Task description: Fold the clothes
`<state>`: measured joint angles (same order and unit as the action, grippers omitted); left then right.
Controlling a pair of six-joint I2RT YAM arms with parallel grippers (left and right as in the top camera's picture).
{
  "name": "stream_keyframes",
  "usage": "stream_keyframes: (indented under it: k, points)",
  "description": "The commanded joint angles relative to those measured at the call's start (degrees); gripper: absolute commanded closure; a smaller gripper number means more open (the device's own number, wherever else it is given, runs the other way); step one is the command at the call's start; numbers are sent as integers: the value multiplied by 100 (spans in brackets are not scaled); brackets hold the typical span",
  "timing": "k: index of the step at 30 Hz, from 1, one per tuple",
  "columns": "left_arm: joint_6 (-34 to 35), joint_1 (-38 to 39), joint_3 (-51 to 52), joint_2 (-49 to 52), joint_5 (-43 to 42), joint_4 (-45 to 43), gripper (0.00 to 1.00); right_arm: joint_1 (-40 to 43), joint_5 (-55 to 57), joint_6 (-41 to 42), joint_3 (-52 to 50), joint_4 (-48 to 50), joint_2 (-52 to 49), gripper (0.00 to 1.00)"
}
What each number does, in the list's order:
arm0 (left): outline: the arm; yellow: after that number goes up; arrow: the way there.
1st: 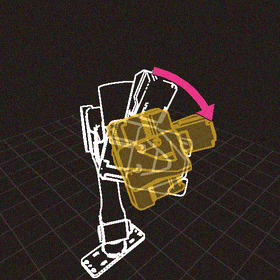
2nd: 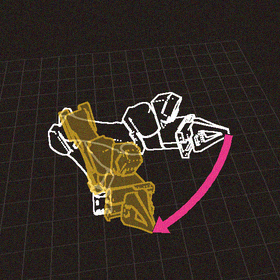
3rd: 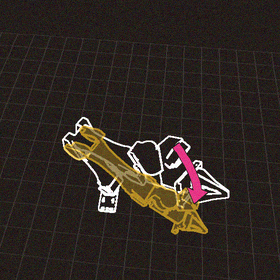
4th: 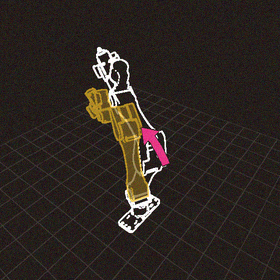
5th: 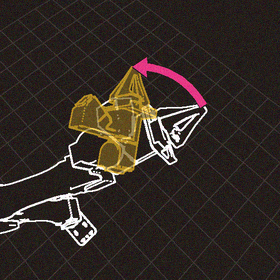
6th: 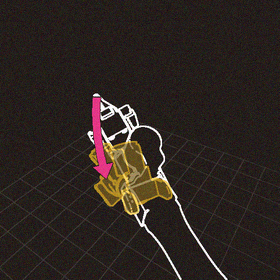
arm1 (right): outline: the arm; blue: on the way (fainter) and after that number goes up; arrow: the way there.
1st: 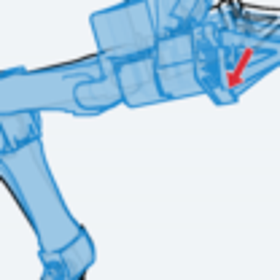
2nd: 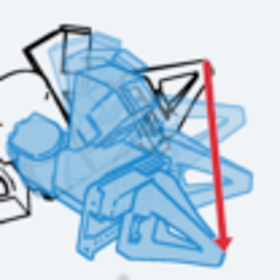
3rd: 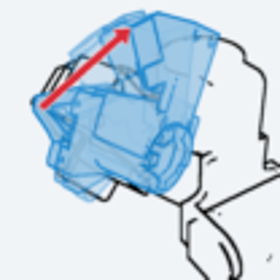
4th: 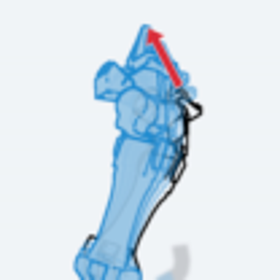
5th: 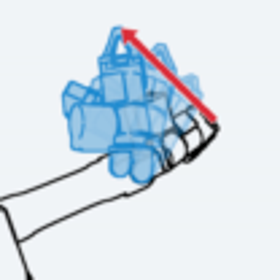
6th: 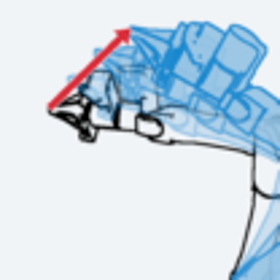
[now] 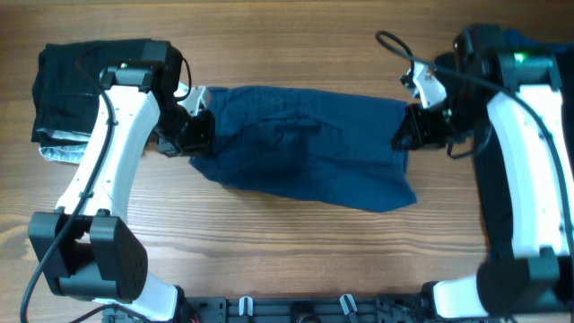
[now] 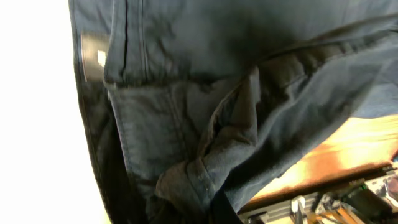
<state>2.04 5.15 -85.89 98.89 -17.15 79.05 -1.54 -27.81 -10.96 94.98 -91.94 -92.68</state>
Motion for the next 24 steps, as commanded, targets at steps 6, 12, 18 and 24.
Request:
stream_keyframes:
  k: [6, 12, 18, 24]
  points:
    - [490, -15, -37, -98, 282, 796, 96, -92, 229, 1023, -2524, 525, 1064, 96]
    - [813, -11, 28, -96, 678, 1064, 96, -92, 208, 1598, -3875, 1405, 1051, 96]
    - [898, -11, 927, -98, 651, 990, 96, -92, 302, 1716, -3912, 1480, 1051, 96]
    - [1091, 87, 1799, -933, 282, 573, 96, -92, 472, 1886, -3912, 1484, 1051, 96]
